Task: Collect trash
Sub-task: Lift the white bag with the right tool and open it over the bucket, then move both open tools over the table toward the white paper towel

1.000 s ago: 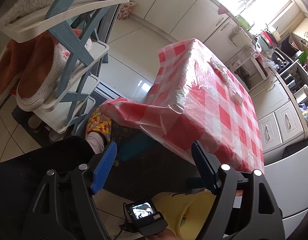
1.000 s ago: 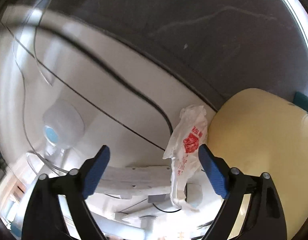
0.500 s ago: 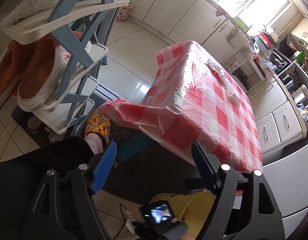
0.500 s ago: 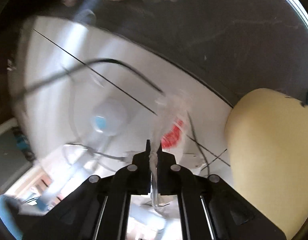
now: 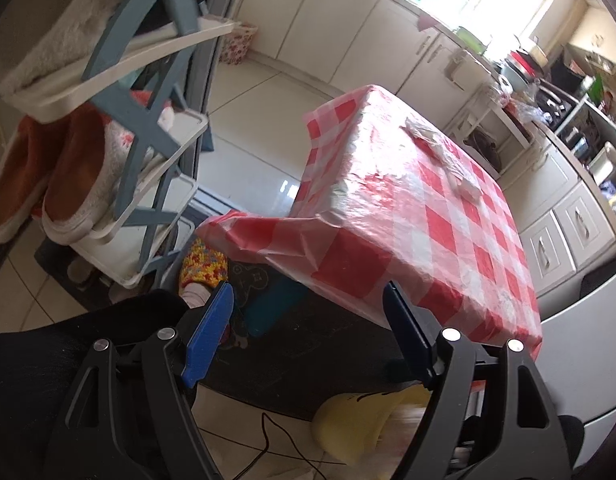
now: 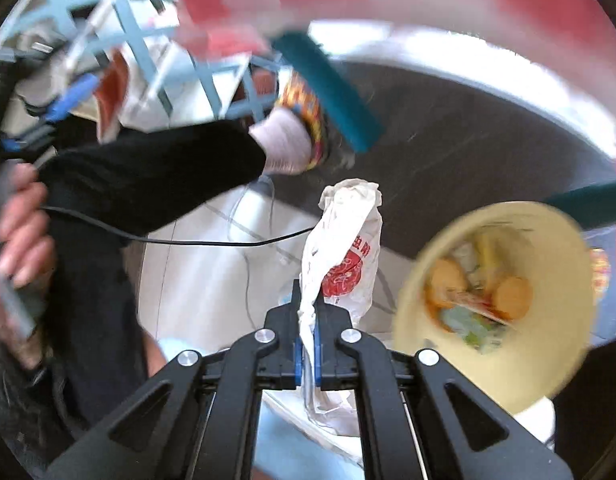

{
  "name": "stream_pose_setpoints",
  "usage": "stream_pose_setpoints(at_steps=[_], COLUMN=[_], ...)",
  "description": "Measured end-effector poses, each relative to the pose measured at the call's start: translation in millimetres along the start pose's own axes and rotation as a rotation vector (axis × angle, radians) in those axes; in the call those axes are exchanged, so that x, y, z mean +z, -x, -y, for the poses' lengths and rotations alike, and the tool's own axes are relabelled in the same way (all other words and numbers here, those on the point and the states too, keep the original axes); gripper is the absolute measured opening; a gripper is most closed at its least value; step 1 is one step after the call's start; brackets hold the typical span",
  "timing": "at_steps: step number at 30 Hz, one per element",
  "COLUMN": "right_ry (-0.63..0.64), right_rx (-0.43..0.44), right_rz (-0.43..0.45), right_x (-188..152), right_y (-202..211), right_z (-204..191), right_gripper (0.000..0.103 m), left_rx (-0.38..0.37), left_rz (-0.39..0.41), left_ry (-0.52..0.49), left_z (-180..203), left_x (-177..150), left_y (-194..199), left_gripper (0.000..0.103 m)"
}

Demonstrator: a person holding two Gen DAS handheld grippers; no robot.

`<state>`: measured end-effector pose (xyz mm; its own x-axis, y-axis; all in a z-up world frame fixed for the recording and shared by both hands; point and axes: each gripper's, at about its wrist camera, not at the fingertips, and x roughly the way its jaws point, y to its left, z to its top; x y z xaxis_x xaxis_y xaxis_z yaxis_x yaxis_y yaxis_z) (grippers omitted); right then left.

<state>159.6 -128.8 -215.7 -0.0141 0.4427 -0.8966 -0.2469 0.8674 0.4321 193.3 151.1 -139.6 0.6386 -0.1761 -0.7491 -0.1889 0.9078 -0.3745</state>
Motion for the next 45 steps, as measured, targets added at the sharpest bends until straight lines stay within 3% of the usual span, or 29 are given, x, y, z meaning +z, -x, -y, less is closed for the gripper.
stream_pose_setpoints(at_steps=[4,9,12,13,16,21,25,29,36,40,45], right_ry=[0.039,-0.011,-0.030,-0.024,-0.002,0.009,0.018,-0.023,-0.009,-0.098,-0.116], right_rx=[-0.171,-0.236,-0.280,-0.283,-0.257,-0.187,-0.168,-0.182,-0.209,-0.164,-0.203], right_rz=[0.037,-0.019,-0.066,-0.057,0.024,0.238,0.427,0.576,0.695,0.721,0.726], right_x=[-21.1,-23.2,-23.3,-22.2,-17.2,2.5,31.3,74.2,161.4,207.7,262.8], right_y=[28.5,7.0,-2.1,-0.8,22.7,69.4,103.7,132.5,144.9,142.1,130.2], right_z=[22.5,58.5,69.9,68.7,63.8,58.8,57.8,65.8,79.4,106.5,126.9], right_gripper=[0.005,0.007,0.047,0.047,0.049,0.051,0.067,0.071,0.076,0.076,0.076], left_rx=[0.003,-0.017,-0.030,-0.031,-0.033,-0.025,-0.030,-0.053,-0.044,-0.035,-0.002], left_rz=[0.020,0.031,0.039,0.044,0.055,0.062,0.062,0.055,0.058,0.049,0.034], left_ry=[-0.067,-0.153,-0.215,-0.234,-0.270,-0.287,-0.285,-0.278,-0.245,-0.182,-0.170], left_z=[22.5,60.5,85.0,92.0,107.5,124.3,135.6,153.0,179.0,183.6,202.2], left_x=[-5.7,-12.7,-15.6,-16.1,-12.4,6.2,25.3,49.0,113.2,150.4,180.2], left_y=[1.4,3.0,6.4,7.5,6.7,-5.1,-21.8,-46.1,-101.4,-140.0,-193.0], left_gripper=[0.073,0.073,0.073,0.073,0.073,0.073,0.073,0.074,0.075,0.076,0.077])
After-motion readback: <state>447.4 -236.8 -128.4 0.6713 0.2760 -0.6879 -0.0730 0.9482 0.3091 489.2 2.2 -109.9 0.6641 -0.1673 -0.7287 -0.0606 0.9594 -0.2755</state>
